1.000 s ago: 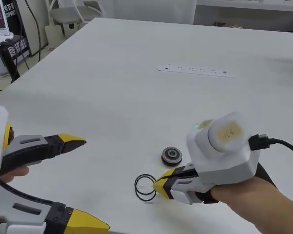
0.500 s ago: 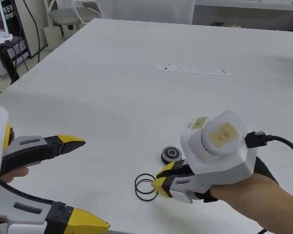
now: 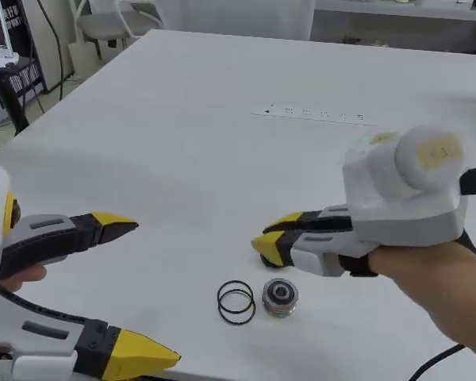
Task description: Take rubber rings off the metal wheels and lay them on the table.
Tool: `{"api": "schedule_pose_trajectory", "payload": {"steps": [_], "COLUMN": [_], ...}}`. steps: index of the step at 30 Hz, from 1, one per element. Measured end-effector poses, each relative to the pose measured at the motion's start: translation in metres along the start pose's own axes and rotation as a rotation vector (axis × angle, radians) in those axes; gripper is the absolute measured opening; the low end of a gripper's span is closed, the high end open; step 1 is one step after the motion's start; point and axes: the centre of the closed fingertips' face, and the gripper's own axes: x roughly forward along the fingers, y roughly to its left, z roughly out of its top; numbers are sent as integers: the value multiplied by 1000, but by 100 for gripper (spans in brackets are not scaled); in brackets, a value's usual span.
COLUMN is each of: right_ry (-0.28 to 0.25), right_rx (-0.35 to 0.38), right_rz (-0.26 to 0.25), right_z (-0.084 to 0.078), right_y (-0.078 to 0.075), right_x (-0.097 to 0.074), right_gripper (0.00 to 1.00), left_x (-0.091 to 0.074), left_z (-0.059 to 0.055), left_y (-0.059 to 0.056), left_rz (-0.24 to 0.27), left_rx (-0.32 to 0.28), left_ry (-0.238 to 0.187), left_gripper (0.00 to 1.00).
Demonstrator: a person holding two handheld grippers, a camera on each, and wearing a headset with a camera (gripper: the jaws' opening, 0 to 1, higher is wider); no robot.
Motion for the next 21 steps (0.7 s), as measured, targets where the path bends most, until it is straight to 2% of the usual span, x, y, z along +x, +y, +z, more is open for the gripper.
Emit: {"api": "schedule_pose_trajectory", "payload": {"steps": [4, 7, 10, 11, 13, 16, 21], "right_ry": [-38, -71, -97, -101, -108, -124, -143], "right_rx": [-30, -46, -41, -42, -45, -66, -90], "right_rz": [-16, -18, -17, -1, 12, 2, 2], "right_z": [18, 31, 41, 42, 45, 47, 47], "right_y": [-10, -17, -25, -24, -25, -32, -44], "right_x": [-9, -17, -22, -23, -24, -24, -28], "right_gripper": [15, 17, 19, 20, 19, 23, 26], "left_x": [0, -2, -2, -3, -5, -10, -16], "left_z": [0, 7, 10, 13, 19, 37, 64], "left_y": [-1, -4, -6, -7, -8, -9, -3], "left_rz": [-4, -17, -34, -42, -51, -69, -71], "left_rx": [10, 40, 49, 64, 80, 104, 156], "left_ry": [7, -9, 3, 10, 6, -21, -62], "left_gripper": [98, 99, 99, 99, 99, 99, 99]}}
